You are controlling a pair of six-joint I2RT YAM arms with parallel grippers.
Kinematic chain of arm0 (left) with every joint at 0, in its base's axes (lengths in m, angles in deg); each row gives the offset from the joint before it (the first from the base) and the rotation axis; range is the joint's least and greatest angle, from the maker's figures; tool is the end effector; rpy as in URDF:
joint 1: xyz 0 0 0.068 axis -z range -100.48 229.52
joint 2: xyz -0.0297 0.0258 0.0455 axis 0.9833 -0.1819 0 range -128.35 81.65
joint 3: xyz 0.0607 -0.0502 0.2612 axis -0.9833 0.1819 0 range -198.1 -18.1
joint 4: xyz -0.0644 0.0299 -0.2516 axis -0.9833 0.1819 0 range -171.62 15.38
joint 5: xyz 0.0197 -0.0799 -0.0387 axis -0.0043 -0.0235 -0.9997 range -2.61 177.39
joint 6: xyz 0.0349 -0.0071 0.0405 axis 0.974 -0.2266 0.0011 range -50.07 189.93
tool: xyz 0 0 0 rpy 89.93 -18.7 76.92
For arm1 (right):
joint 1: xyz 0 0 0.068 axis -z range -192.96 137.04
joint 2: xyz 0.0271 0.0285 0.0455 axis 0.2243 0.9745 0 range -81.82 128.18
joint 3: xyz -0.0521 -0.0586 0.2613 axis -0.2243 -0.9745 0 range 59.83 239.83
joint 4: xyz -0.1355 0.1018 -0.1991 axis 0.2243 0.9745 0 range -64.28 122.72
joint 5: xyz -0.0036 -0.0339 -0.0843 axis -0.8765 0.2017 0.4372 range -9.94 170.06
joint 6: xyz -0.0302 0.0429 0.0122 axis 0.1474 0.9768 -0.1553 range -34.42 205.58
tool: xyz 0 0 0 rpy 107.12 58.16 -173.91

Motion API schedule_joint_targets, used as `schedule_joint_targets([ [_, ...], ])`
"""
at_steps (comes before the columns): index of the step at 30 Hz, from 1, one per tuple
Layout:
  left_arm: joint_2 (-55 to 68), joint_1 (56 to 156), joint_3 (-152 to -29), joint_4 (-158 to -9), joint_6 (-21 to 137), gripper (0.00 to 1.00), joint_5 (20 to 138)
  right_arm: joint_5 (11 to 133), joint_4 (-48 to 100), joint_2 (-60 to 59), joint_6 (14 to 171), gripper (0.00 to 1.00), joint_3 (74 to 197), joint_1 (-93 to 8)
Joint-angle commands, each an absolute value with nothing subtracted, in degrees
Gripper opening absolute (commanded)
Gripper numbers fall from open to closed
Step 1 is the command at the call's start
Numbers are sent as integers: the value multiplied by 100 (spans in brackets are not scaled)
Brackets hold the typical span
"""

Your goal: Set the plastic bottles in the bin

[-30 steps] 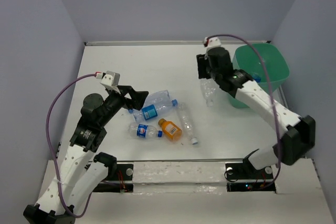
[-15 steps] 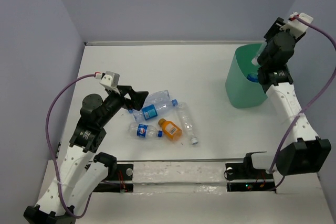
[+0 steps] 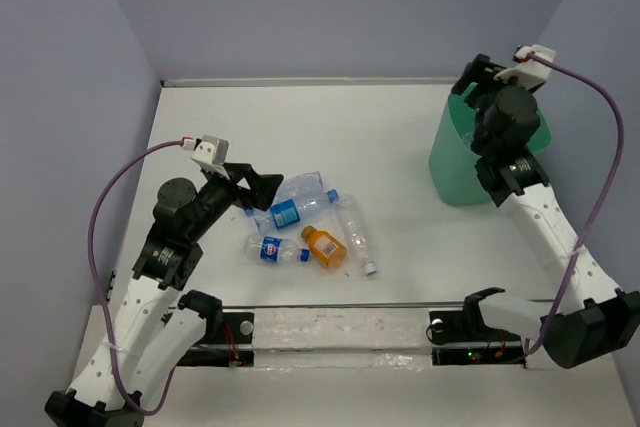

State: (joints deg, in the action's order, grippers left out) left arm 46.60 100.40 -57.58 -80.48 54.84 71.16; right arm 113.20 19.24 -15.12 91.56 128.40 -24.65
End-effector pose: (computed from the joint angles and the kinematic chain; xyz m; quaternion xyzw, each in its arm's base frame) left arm 0.1380 -0.0634 0.3501 0.1368 0.6736 -0.3144 0.6548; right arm 0.2597 0.0339 0.4391 0.1843 0.6365 -0.0728 0.7454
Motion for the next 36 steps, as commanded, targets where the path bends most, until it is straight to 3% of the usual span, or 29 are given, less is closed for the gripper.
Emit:
schedule_joint_targets([
  [1, 4562, 10017, -6037, -8171, 5525, 99, 7182, 10567, 2553, -1292, 9471, 77, 12611, -4010],
  [5, 4325, 10017, -6063, -7978, 5508, 99, 7384, 9089, 3282, -765, 10095, 77, 12066, -4574],
  [11, 4096, 10008, -6116, -7872, 5517, 99, 7464, 7745, 3679, -281, 10210, 95, 11495, -5207],
  [23, 4078, 9965, -6116, -7820, 5534, 99, 7666, 7329, 3293, 853, 10474, 89, 11309, -5339],
  [26, 4113, 9973, -6116, -7820, 5543, 99, 7693, 7776, 3249, 1073, 10492, 88, 11335, -5339],
  [30, 4131, 9956, -6125, -7820, 5543, 99, 7684, 8339, 3371, 1073, 10430, 79, 11414, -5339],
  [33, 4131, 9956, -6125, -7820, 5534, 99, 7684, 8647, 3538, 925, 10421, 60, 11484, -5339],
  [36, 4148, 9964, -6107, -7811, 5464, 99, 7833, 8814, 3749, 416, 10369, 52, 11537, -5339],
])
